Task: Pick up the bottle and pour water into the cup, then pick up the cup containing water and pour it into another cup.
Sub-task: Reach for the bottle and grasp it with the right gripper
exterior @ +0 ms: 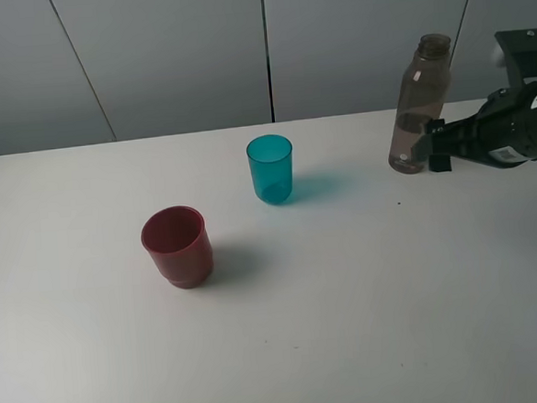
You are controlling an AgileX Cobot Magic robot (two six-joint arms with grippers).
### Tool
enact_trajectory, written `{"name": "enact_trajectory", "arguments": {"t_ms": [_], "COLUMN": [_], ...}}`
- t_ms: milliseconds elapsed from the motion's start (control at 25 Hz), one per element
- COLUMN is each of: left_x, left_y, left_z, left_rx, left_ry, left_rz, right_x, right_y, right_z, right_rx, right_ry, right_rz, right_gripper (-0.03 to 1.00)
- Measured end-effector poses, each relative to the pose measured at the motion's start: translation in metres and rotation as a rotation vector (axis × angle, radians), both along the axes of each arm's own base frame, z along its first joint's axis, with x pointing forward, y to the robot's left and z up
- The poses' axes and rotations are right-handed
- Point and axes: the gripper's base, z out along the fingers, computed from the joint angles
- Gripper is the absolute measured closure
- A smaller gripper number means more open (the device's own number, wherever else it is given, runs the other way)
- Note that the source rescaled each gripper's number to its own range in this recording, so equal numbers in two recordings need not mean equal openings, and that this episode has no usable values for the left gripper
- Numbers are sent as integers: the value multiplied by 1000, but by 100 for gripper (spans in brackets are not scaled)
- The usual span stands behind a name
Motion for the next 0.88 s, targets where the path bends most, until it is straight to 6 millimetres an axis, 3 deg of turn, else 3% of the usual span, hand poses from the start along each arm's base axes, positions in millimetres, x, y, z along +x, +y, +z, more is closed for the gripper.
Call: {"name": "enact_trajectory", "arguments": {"t_ms": [880], "left_x": [0], "left_y": [0], "left_z": [0], "left_rx": [0], "left_ry": [0], "left_rz": [0], "right_x": [40], "right_y": [3], "right_z": [-90], "right_rx": [-31], "right_ry": [-304], "right_rz": [12], "right_gripper": [-3]}}
